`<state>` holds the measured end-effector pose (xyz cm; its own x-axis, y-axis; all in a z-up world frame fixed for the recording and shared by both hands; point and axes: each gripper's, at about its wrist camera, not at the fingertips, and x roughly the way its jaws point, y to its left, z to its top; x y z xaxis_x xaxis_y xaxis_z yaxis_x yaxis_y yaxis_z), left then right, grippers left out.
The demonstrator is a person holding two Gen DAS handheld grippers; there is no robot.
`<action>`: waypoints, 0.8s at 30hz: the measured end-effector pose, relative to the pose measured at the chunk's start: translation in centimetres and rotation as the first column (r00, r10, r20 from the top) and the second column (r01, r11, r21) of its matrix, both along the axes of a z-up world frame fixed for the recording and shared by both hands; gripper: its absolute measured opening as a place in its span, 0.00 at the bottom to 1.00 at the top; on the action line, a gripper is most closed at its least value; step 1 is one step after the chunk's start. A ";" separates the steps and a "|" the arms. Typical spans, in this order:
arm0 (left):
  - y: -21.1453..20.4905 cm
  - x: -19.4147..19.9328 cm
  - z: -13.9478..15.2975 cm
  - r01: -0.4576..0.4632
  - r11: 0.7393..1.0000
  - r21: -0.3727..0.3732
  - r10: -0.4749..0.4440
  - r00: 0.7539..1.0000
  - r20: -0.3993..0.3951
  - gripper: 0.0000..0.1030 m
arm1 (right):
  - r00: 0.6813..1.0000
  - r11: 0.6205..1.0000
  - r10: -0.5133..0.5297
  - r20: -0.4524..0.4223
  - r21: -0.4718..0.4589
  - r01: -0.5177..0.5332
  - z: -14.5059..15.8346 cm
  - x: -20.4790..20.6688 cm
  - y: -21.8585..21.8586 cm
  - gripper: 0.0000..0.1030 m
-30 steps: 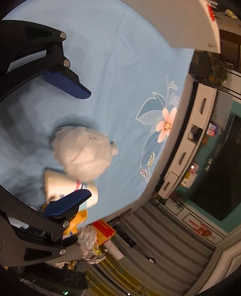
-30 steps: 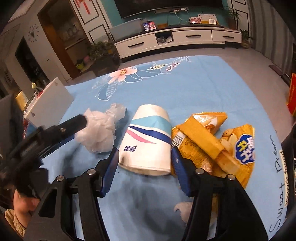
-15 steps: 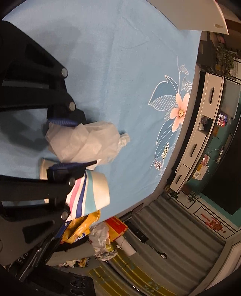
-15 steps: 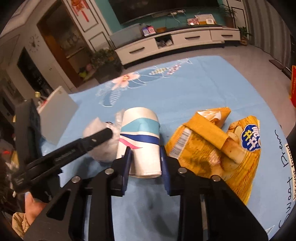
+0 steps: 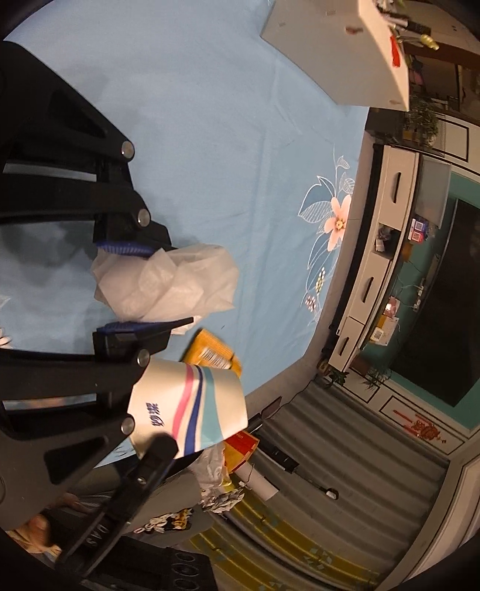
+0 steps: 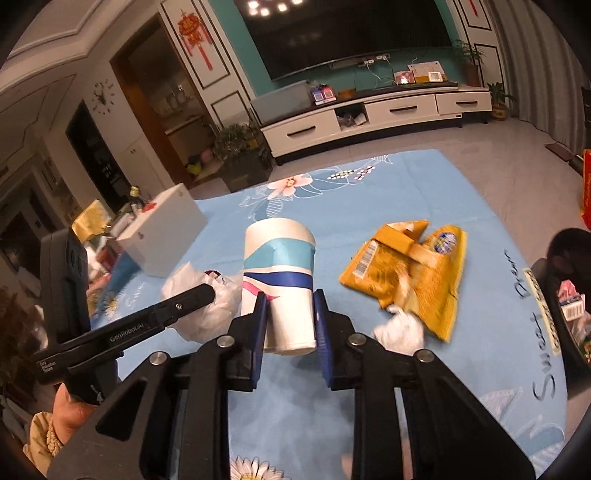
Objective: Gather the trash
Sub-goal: 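Carry the tissue and cup over the black bin and open both tools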
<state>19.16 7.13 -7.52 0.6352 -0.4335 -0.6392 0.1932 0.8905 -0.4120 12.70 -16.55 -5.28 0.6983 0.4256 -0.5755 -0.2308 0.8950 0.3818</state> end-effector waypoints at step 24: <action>-12.4 -7.7 3.6 0.252 0.968 -0.006 -0.252 0.968 0.023 0.29 | 0.917 0.914 -0.400 -0.010 0.073 0.399 -1.2 -11.0 -19.4 0.25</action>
<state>11.41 -5.27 -3.96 0.5185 -0.5870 -0.6218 0.4196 0.8083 -0.4131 1.68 -35.98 -6.44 0.8218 0.1504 -0.5496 0.1383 0.8831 0.4484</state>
